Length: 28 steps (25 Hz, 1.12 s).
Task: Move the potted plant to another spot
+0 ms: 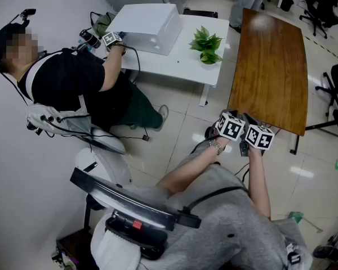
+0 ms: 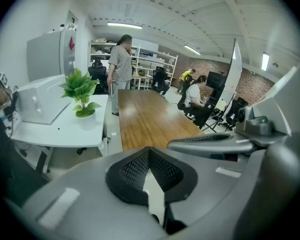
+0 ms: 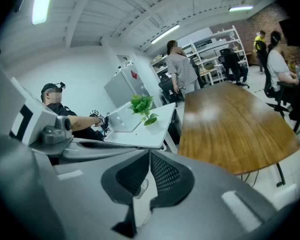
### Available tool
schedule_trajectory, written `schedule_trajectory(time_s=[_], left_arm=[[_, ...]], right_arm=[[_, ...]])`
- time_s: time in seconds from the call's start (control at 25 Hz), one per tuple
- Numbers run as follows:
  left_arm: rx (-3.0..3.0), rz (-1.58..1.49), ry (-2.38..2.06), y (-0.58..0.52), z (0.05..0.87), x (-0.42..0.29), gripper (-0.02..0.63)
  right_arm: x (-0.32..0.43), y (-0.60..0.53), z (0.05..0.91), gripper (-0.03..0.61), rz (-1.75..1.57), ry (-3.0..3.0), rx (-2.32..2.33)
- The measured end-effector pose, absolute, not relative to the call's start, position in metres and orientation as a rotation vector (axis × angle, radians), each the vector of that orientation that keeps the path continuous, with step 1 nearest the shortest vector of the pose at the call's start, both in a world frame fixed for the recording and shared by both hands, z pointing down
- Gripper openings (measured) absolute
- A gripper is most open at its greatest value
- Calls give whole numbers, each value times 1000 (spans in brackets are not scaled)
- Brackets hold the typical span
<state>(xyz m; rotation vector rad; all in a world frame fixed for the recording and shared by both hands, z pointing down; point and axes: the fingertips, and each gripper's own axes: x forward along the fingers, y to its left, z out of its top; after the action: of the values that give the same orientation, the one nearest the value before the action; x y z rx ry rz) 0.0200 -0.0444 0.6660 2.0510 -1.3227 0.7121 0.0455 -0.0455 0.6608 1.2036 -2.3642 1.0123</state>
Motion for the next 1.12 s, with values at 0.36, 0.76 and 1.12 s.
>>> schedule_trajectory(time_s=[0.36, 0.76, 1.12], left_arm=[[1988, 599, -1447, -185, 657, -68, 14], [1550, 467, -1699, -200, 679, -199, 14], [1232, 365, -1865, -136, 676, -235, 14]], right_arm=[[-33, -194, 657, 198, 753, -2415, 1003], [-155, -303, 723, 586, 515, -2390, 673], [-224, -340, 812, 586, 215, -2189, 439]])
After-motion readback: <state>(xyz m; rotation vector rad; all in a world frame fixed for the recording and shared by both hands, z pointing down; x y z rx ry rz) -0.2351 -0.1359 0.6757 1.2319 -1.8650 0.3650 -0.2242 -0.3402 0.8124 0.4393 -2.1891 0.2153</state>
